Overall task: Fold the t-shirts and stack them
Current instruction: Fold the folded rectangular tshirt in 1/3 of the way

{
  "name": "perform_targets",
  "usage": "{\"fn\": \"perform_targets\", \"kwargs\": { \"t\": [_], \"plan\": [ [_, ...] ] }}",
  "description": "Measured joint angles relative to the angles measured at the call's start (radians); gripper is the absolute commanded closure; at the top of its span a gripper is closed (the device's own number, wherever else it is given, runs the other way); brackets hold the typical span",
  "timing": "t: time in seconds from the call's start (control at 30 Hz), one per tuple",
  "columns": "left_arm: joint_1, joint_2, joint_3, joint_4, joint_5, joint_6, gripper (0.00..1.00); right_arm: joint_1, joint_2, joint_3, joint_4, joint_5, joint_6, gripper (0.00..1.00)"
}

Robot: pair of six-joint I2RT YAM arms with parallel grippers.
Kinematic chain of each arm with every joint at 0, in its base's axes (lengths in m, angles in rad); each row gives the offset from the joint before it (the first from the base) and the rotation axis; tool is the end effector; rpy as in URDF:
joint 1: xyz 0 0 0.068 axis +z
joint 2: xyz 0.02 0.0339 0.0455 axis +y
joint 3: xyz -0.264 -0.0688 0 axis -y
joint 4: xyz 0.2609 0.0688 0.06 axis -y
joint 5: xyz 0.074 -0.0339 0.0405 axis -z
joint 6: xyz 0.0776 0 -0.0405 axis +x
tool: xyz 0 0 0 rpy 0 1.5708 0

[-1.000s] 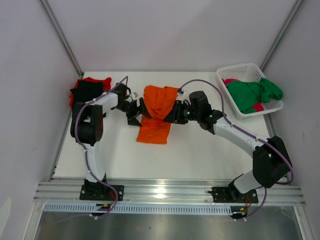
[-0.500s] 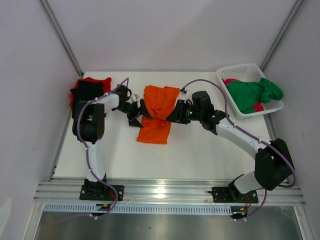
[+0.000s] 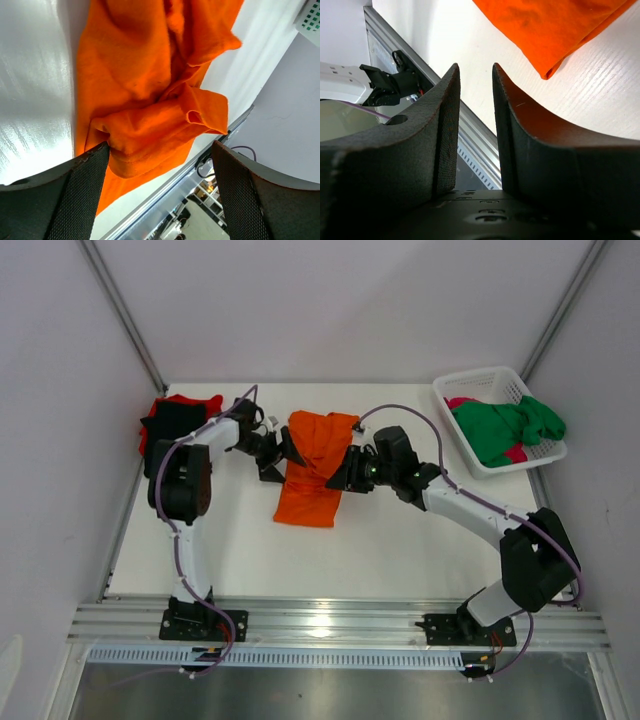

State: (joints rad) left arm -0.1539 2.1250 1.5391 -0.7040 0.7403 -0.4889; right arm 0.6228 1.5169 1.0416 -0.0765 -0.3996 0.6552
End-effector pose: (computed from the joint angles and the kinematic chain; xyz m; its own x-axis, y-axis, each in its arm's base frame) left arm 0.4326 -0.1201 0.1176 -0.9782 -0.1991 0.0596 -0.1829 0.6879 -0.7023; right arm 0.2984 0.2515 0.2348 -0.8290 0.0957 -0.5510 -0.3800 0.6264 0.6806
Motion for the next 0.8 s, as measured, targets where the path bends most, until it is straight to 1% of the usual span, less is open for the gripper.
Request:
{"fn": "perform_targets", "kwargs": {
  "t": [0.17,0.6,0.7,0.73,0.8],
  "plan": [
    [0.0,0.002,0.028,-0.011,0.0,0.0,0.15,0.0,0.014,0.0,0.012,0.0,0.0,0.67],
    [0.0,0.032,0.014,-0.003,0.001,-0.002,0.15,0.0,0.035,0.0,0.018,-0.001,0.0,0.67],
    [0.0,0.032,-0.004,0.002,0.001,-0.003,0.19,0.0,0.043,0.0,0.023,-0.001,0.001,0.67],
    [0.0,0.032,-0.008,0.002,0.001,-0.004,0.22,0.0,0.047,0.0,0.024,-0.001,0.001,0.67],
    [0.0,0.032,-0.016,0.006,0.001,-0.007,0.27,0.0,0.057,0.0,0.025,-0.001,0.003,0.67]
  ]
}}
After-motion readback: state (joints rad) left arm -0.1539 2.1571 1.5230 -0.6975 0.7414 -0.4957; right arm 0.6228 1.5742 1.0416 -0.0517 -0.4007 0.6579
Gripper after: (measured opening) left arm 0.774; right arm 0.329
